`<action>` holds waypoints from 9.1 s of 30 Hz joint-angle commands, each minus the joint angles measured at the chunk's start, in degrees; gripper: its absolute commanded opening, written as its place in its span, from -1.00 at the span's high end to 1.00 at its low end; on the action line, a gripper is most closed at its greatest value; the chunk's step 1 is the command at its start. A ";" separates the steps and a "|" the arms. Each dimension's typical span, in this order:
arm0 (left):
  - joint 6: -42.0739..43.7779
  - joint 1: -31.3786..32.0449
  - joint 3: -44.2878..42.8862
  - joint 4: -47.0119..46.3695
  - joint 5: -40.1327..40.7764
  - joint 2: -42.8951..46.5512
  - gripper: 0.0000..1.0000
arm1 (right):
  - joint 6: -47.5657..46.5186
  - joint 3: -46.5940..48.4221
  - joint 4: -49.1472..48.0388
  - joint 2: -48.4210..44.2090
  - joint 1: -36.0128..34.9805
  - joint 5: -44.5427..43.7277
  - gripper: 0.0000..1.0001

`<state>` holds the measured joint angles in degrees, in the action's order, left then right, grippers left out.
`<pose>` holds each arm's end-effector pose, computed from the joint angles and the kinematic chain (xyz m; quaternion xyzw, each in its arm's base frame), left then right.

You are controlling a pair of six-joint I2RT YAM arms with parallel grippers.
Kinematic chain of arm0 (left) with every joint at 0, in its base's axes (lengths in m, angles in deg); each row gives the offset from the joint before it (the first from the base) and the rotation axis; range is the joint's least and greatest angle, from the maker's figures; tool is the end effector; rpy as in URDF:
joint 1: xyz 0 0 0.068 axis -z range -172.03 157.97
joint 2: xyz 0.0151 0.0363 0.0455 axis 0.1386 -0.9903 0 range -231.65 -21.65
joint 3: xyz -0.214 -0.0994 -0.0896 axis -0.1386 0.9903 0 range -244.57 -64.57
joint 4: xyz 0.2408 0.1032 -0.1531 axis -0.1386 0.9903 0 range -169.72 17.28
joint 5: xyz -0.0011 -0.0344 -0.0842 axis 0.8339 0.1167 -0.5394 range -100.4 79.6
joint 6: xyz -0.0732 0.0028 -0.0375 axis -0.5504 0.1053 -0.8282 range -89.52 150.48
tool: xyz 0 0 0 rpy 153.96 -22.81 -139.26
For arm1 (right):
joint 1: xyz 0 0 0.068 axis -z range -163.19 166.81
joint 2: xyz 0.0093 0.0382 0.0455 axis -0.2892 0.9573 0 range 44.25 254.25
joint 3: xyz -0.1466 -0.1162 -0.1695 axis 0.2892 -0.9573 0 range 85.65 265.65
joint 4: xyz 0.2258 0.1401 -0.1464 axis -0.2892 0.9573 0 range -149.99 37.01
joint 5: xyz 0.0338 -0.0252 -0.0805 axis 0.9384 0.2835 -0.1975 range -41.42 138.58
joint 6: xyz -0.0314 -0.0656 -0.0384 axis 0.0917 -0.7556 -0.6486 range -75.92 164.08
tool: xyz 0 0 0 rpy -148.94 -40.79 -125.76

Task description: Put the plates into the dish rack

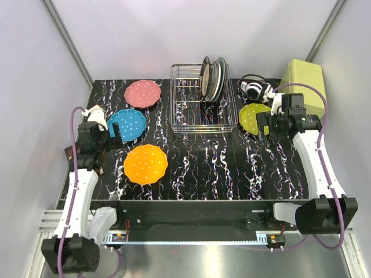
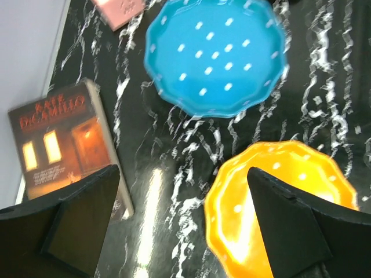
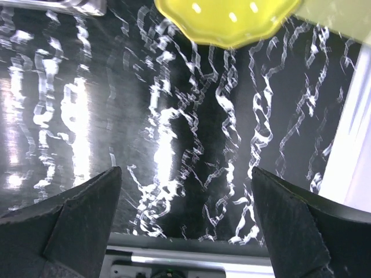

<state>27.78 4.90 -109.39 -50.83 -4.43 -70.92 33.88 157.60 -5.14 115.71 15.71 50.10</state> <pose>0.2753 0.0222 0.2550 -0.0690 0.8767 0.0474 0.4737 0.3162 0.0079 0.2879 -0.0978 0.9469 -0.0116 0.3060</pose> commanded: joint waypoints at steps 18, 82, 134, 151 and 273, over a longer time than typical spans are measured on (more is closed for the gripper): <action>-15.75 -13.98 11.06 -13.58 -26.81 -14.88 -0.80 | 25.91 -13.84 -25.14 -2.91 -0.30 38.30 -0.99; -14.35 20.64 -0.18 -10.78 -42.36 -50.82 1.00 | 49.92 -34.59 -74.62 25.48 -30.71 33.37 -0.79; -8.37 8.08 -4.41 -0.41 -9.93 -2.41 -0.98 | 5.02 84.23 -33.31 59.83 -41.79 -62.15 1.00; -10.13 6.85 1.40 -3.66 -12.57 1.29 -0.98 | -4.74 82.66 -47.38 68.81 -37.57 -64.80 1.00; 35.39 12.74 -18.47 0.11 -18.01 -49.96 -0.18 | 9.84 15.60 -20.75 23.46 -42.14 -6.79 -0.99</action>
<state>62.23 16.59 -126.59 -53.45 -17.96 -121.15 42.71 174.62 -24.79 142.55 -27.07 41.79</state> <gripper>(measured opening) 0.598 0.994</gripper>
